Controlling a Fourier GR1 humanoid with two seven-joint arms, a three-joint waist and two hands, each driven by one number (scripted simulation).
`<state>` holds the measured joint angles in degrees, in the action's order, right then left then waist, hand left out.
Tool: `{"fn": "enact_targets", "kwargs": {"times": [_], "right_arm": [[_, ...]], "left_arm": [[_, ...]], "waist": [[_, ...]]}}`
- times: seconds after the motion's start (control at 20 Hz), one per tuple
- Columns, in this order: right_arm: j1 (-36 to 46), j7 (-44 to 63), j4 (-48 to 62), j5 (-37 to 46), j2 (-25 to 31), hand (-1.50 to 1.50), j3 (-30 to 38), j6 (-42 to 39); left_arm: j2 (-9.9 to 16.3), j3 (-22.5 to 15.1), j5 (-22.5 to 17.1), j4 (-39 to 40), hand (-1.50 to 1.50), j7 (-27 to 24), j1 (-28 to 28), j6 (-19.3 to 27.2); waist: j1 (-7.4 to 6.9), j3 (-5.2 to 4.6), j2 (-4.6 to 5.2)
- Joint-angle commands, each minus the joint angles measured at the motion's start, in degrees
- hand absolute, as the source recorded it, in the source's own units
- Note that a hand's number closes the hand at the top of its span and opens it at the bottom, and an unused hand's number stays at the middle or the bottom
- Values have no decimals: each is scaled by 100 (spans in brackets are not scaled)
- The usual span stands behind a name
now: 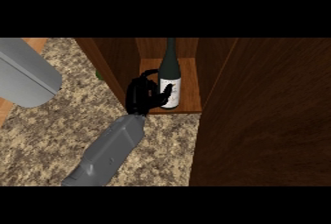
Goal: Pick up the wine, place it into the cabinet and close the cabinet
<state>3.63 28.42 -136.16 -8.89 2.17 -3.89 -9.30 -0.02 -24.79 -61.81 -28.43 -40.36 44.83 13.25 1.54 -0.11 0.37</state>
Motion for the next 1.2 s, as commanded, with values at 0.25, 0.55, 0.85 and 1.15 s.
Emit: {"fn": "enact_targets", "kwargs": {"times": [0.25,0.55,0.85,1.15], "right_arm": [[25,-333,351,-347,31,-150,285,-149],[-351,-319,-62,-81,-37,-150,43,-105],[156,-417,432,-112,15,-150,-31,-223],[98,-549,475,-21,-56,-150,-107,-201]], "left_arm": [[2,380,-180,939,150,233,966,-112],[2,453,-163,1471,150,605,1574,51],[2,347,-420,1522,150,593,1652,260],[2,270,-597,1555,150,359,1528,112]], "waist": [[35,9,15],[119,9,30],[333,5,104],[369,7,110]]}}
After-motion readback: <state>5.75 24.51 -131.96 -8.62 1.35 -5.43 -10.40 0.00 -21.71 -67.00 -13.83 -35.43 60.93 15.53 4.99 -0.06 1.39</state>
